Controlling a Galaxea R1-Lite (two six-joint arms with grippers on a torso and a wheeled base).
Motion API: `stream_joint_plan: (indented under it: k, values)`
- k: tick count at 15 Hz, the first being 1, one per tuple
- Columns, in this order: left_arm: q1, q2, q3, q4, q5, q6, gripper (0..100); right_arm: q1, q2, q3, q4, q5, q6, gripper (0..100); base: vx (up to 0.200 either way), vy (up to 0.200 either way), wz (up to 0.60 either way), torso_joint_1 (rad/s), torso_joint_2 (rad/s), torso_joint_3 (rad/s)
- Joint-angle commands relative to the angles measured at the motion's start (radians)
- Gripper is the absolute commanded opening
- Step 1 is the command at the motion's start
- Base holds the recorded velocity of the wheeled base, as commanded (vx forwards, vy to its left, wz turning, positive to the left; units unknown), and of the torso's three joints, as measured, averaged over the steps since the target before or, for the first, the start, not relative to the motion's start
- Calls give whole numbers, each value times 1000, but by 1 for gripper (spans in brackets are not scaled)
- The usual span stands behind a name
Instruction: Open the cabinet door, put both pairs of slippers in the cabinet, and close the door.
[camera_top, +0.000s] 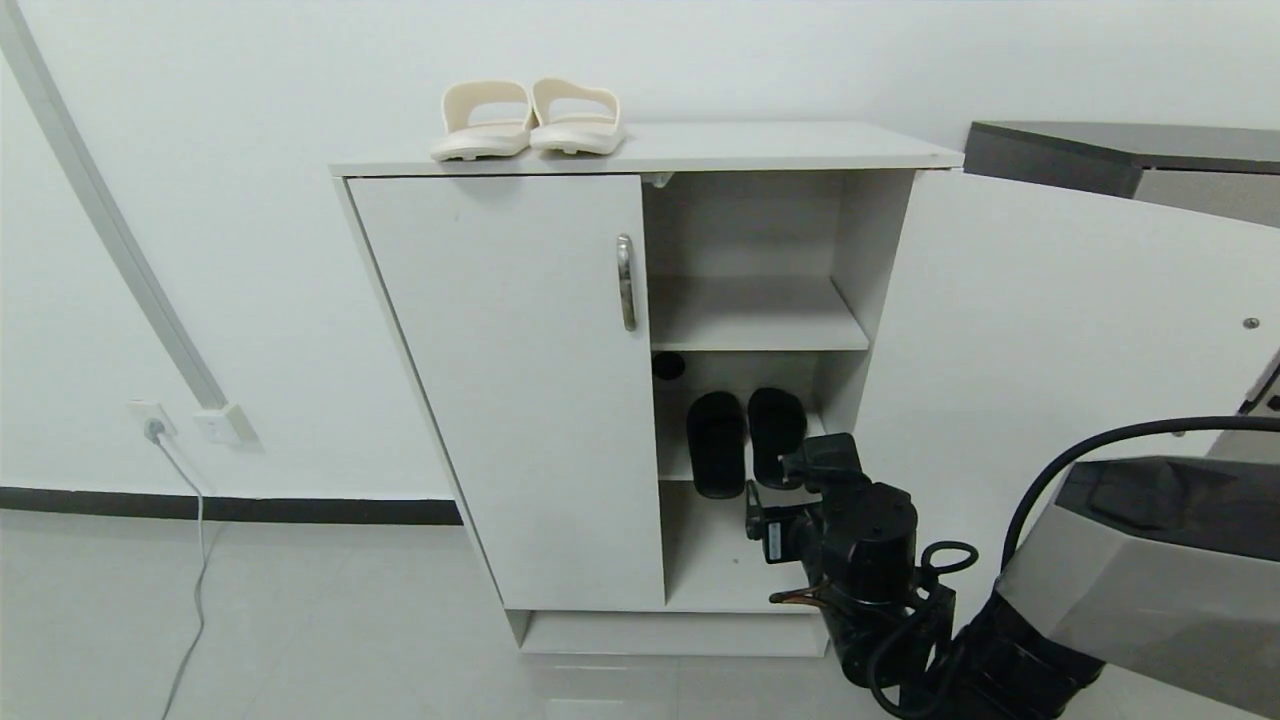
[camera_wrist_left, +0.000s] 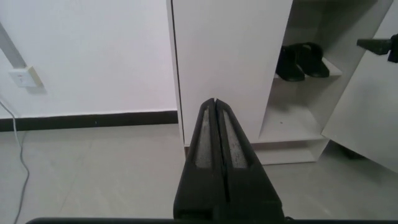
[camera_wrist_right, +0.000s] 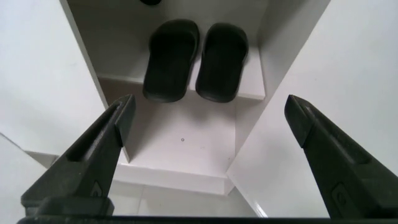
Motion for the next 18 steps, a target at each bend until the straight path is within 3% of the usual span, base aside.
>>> stream_joint_plan:
  k: [1, 13, 18]
  values:
    - [0, 0, 0, 1, 0, 0, 0, 0, 2, 0, 3, 0, 0, 100, 0, 200, 0, 2, -7, 7]
    - [0, 0, 0, 1, 2, -3, 0, 0, 1, 17, -37, 0, -9, 100, 0, 200, 0, 3, 1, 2]
    - [0, 0, 0, 1, 2, -3, 0, -12, 4, 48, -122, 15, -49, 100, 0, 200, 0, 3, 2, 0]
